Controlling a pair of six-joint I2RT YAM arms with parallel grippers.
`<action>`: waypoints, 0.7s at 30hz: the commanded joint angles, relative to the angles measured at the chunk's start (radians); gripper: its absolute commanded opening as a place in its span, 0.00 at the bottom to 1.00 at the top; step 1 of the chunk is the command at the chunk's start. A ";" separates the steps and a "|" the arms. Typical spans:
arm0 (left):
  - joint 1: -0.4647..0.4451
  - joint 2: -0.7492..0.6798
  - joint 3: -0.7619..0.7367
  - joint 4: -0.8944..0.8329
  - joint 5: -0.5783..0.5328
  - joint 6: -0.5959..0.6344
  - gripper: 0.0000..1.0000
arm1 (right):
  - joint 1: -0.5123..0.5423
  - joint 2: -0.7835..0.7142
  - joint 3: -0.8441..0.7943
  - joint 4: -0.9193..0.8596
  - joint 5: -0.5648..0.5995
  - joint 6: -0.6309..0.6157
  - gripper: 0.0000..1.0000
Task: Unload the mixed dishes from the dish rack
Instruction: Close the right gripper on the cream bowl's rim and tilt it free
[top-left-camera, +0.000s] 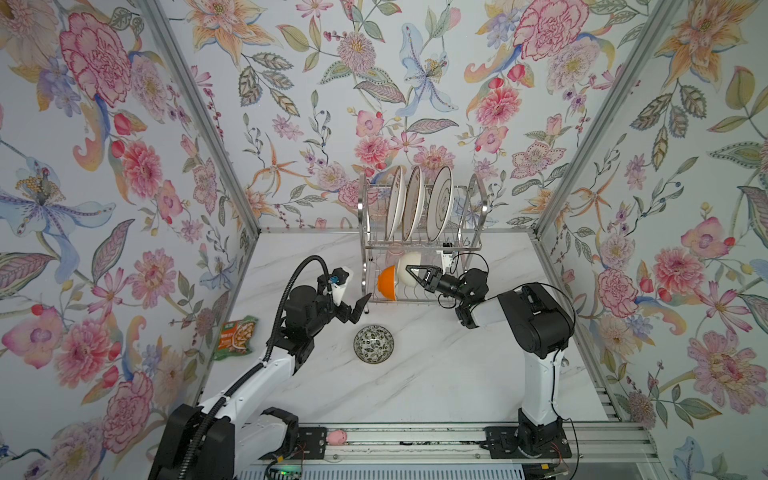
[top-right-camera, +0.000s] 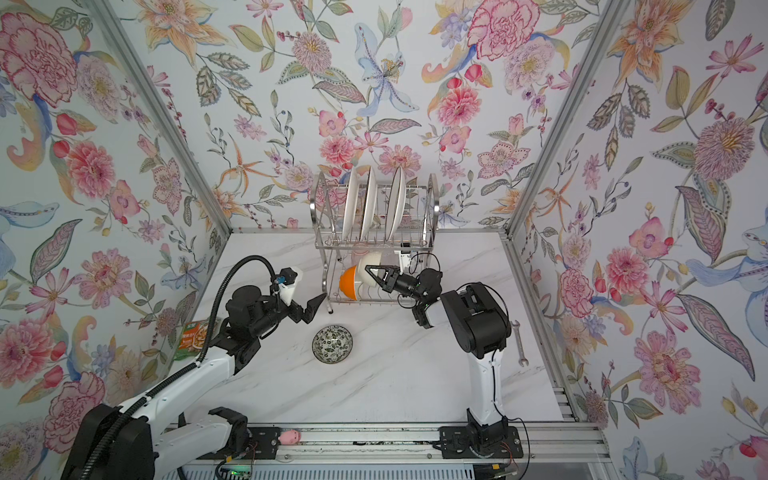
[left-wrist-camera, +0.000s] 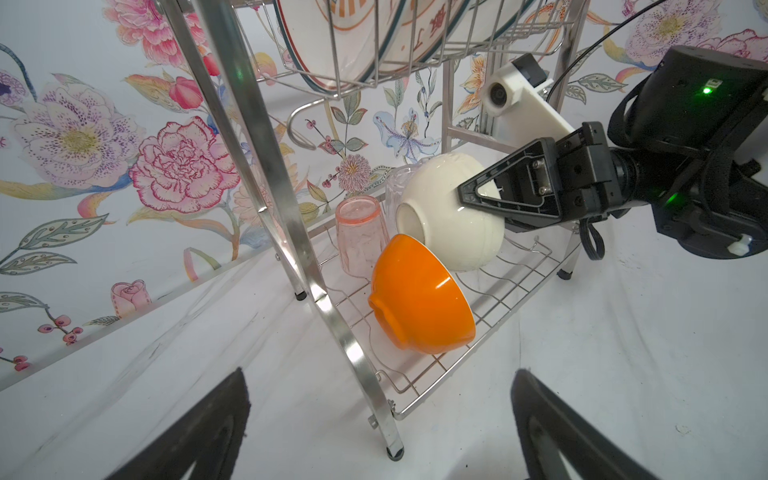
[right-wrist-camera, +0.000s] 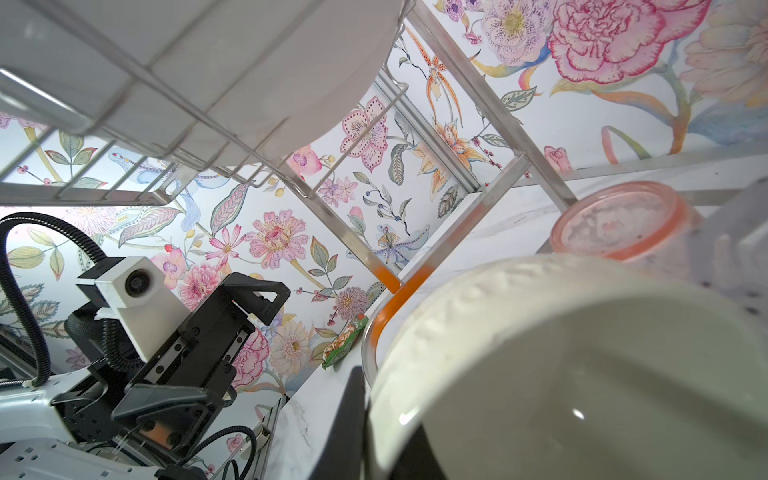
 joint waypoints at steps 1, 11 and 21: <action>-0.013 -0.004 0.014 0.017 0.001 -0.010 0.99 | 0.000 -0.043 -0.002 0.102 -0.012 -0.016 0.00; -0.013 -0.033 0.050 -0.046 -0.007 0.032 0.99 | 0.005 -0.141 -0.099 0.101 -0.006 -0.136 0.00; -0.010 -0.070 0.095 -0.128 -0.046 0.059 0.99 | 0.026 -0.301 -0.260 0.056 0.051 -0.293 0.00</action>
